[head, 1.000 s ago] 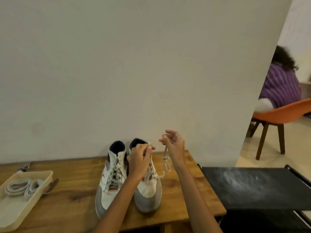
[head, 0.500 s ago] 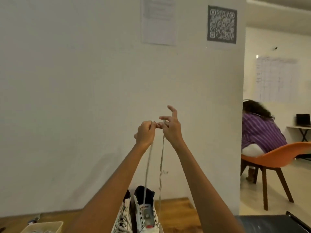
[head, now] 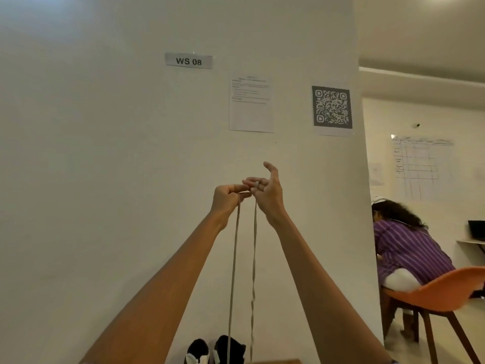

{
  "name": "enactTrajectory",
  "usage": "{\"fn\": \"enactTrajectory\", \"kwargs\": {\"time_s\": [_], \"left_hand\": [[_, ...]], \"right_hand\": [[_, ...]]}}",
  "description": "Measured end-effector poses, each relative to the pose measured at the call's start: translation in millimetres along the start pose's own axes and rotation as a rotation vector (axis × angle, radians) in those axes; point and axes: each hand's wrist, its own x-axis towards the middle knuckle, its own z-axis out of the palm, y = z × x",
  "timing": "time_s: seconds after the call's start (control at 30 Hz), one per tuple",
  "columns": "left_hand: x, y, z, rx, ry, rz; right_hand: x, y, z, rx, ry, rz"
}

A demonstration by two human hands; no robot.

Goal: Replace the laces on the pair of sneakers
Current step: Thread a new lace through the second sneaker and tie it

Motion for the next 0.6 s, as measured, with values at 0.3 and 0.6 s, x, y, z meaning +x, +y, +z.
{"fn": "enactTrajectory", "kwargs": {"time_s": [0.3, 0.6], "left_hand": [[-4, 12, 0, 0.062, 0.066, 0.095], [-1, 9, 14, 0.155, -0.050, 0.148]], "right_hand": [[-1, -18, -3, -0.059, 0.017, -0.082], [13, -22, -7, 0.059, -0.068, -0.041]]}}
